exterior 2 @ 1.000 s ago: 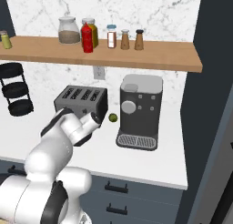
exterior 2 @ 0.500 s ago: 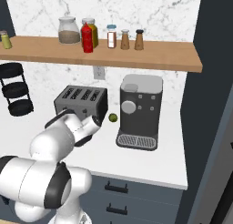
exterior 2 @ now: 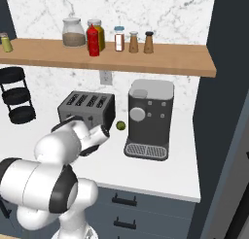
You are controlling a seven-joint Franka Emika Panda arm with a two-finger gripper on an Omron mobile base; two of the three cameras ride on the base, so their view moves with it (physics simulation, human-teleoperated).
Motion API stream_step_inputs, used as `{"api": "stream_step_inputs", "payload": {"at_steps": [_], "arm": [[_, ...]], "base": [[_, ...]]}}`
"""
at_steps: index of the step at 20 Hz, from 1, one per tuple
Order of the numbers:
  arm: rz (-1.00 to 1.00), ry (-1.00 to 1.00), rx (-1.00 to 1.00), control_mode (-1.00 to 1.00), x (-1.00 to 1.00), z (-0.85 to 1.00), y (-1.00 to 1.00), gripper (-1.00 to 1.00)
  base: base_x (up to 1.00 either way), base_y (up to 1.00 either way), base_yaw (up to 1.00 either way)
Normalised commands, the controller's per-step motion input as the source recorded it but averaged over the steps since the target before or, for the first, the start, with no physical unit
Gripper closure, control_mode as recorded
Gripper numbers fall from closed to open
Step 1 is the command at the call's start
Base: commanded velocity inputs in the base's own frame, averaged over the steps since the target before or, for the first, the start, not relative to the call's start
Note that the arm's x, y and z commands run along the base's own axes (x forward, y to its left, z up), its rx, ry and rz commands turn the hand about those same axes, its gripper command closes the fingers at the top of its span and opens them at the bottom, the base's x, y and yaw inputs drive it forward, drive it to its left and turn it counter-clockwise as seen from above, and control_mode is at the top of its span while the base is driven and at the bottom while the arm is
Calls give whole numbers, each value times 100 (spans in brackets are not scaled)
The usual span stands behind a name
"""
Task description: Put the shaker and condiment bottle from the counter next to their counterparts in the cabinet.
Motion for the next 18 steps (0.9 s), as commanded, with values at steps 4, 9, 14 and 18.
{"api": "stream_step_inputs", "payload": {"at_steps": [4,9,14,18], "arm": [[0,2,10,-100,0,-9,9,-100],[0,2,10,-100,0,-15,11,-100],[0,4,9,-100,0,-18,26,-100],[-1,14,1,-100,12,-10,23,100]], "base": [[0,0,0],[0,0,0],[0,0,0],[0,0,0]]}}
